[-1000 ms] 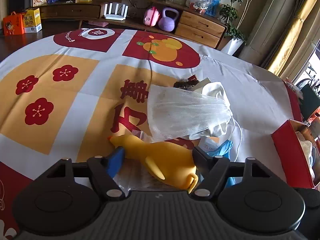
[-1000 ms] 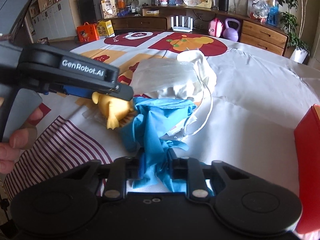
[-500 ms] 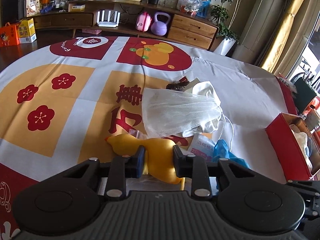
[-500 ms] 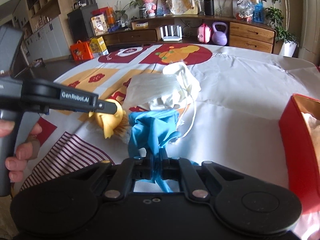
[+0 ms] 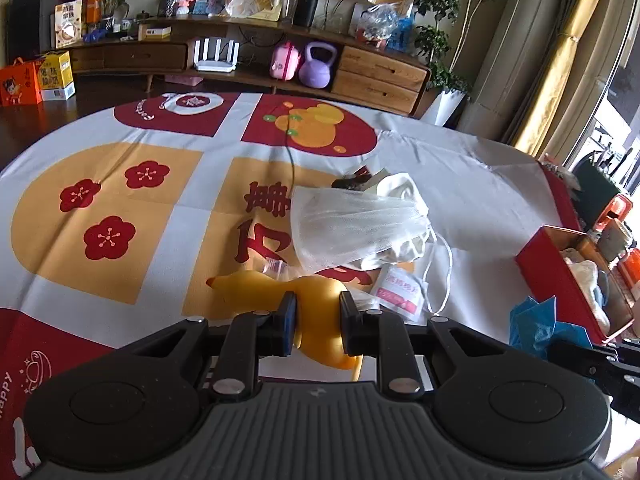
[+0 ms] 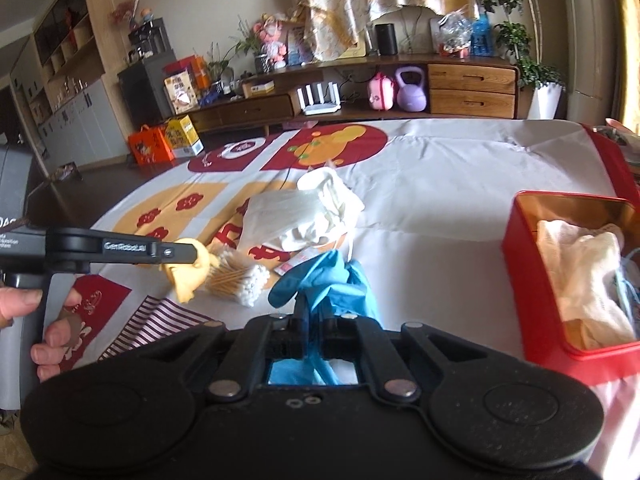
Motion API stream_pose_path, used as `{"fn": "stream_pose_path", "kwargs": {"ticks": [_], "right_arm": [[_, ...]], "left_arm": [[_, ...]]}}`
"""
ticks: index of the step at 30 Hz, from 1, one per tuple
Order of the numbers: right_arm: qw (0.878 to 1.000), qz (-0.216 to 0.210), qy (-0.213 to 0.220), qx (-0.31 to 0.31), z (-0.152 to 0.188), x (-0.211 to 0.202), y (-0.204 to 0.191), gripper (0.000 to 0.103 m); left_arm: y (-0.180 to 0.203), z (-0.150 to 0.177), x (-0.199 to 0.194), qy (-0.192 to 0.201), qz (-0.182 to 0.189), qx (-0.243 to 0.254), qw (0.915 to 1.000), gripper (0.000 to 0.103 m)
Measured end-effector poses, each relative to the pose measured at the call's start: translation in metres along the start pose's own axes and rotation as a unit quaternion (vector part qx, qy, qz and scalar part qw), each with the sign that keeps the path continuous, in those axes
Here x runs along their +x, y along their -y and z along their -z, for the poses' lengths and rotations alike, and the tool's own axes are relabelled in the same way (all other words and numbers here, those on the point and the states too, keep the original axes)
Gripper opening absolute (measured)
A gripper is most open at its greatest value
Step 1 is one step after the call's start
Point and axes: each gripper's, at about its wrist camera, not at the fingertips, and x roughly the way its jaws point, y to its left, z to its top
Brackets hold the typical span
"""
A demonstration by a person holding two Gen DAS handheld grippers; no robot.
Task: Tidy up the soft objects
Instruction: 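Carry the duck and blue gloves with both tools into the red tin box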
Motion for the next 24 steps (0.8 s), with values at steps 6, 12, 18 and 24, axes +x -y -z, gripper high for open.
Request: {"fn": "stream_pose_path", "kwargs": {"ticks": [6, 12, 18, 24], "right_arm": [[1.0, 0.002, 0.018, 0.007, -0.005, -0.027, 0.008, 0.004], [0.999, 0.007, 0.044, 0.003, -0.017, -0.056, 0.015, 0.004], [0.998, 0.02, 0.06, -0.002, -0.027, -0.077, 0.028, 0.004], [0.997, 0.038, 0.071, 0.004, -0.031, -0.092, 0.052, 0.004]], "left_arm": [[0.011, -0.002, -0.03, 0.013, 0.026, 0.013, 0.9995, 0.021], [0.043, -0.006, -0.058, 0.025, 0.065, 0.046, 0.9965, 0.021], [0.081, -0.012, -0.074, 0.038, 0.105, 0.08, 0.9905, 0.021], [0.122, -0.018, -0.077, 0.047, 0.13, 0.11, 0.9843, 0.021]]}}
